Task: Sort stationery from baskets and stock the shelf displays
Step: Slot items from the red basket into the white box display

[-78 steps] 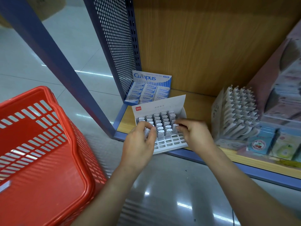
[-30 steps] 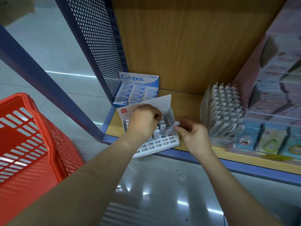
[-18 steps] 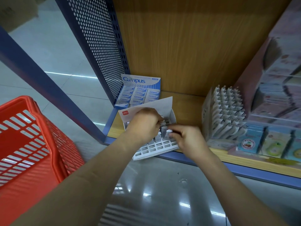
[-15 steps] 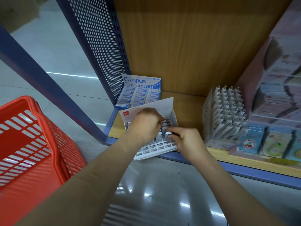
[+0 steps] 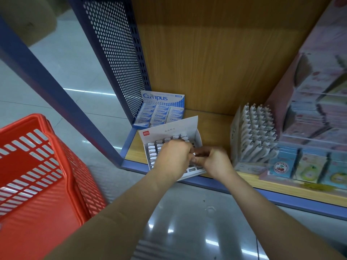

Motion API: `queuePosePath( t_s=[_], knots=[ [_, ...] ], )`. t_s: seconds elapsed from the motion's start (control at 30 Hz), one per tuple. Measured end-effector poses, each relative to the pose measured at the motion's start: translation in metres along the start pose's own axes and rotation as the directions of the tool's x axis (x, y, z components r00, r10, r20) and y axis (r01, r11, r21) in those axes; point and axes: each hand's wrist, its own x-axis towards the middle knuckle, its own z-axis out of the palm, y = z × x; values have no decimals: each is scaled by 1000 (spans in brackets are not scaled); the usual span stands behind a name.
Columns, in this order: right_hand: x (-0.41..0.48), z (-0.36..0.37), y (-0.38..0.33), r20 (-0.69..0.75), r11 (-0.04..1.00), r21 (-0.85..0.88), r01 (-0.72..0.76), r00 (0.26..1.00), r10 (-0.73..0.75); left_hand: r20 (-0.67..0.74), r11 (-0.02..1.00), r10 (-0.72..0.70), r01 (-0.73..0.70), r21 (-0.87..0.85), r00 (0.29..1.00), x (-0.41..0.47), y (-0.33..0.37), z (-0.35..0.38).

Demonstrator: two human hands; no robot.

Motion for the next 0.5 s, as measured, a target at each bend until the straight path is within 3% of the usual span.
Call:
queuePosePath(
  t_s=[0.2,0.4,0.5],
  knots=[
    [1,7,5,-26,999,-26,22,999,-23,-43,999,-30,29,-20,999,1,-2,1],
    [0,1,15,-96,948,309,-77,989,112,-88,1000,26,-25,13,996,6,-8,5],
    [-3,-5,10,-72,941,330,-74,992,103,-64,996,65,-61,60,996,8,-8,5]
  ],
)
